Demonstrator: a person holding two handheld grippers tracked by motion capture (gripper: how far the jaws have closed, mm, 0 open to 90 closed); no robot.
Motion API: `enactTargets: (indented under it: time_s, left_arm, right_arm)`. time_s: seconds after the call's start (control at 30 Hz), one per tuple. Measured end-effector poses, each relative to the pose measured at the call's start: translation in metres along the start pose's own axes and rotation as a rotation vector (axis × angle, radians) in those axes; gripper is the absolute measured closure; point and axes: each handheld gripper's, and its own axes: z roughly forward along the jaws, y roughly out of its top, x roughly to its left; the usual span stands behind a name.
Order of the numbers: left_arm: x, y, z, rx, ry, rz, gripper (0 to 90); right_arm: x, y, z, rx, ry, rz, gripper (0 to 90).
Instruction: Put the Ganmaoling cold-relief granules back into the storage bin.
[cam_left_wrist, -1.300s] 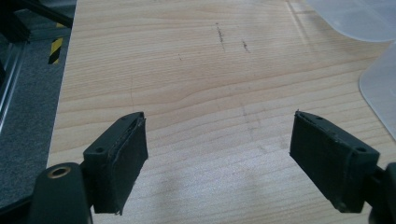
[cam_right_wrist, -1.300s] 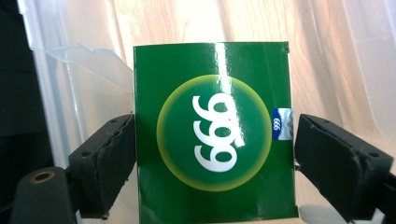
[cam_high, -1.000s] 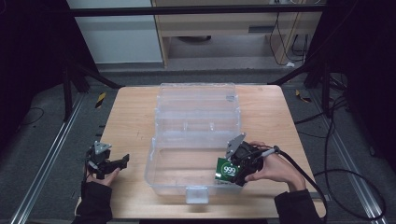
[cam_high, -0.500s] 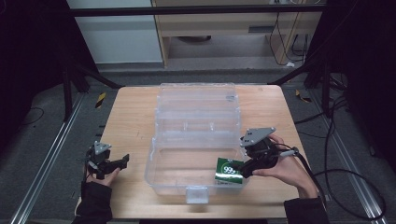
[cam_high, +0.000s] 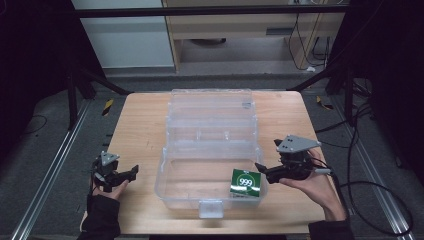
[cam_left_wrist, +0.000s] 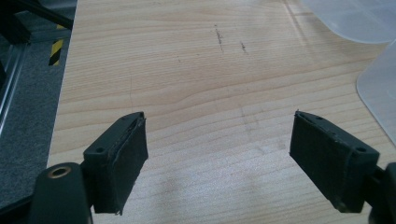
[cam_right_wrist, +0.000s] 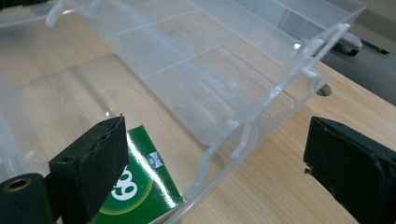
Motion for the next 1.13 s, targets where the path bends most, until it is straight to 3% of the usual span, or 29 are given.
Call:
enactTargets:
  time_s: [0.27, 0.4, 0.43, 0.57, 0.77, 1.13]
  left_arm:
    - [0.000, 0.000, 0.000, -0.003, 0.001, -0.002, 18.4]
    - [0.000, 0.000, 0.000, -0.004, 0.002, -0.002, 18.4]
    - [0.000, 0.000, -0.001, -0.006, 0.002, -0.004, 18.4]
    - [0.000, 0.000, -0.001, -0.006, 0.001, -0.007, 18.4]
    - [0.000, 0.000, -0.001, -0.009, 0.001, -0.007, 18.3]
    - [0.001, -0.001, 0.001, -0.010, 0.006, -0.004, 18.1]
  right_arm:
    - [-0.014, -0.022, -0.007, -0.072, -0.099, 0.110, 6.1]
    - [-0.019, -0.029, -0.007, -0.079, -0.133, 0.140, 5.6]
    - [-0.023, -0.034, -0.007, -0.090, -0.168, 0.171, 5.4]
    - [-0.029, -0.042, -0.006, -0.096, -0.197, 0.220, 5.0]
    - [-0.040, -0.064, -0.002, -0.073, -0.266, 0.290, 4.4]
    - [-0.056, -0.096, 0.008, 0.001, -0.312, 0.362, 3.4]
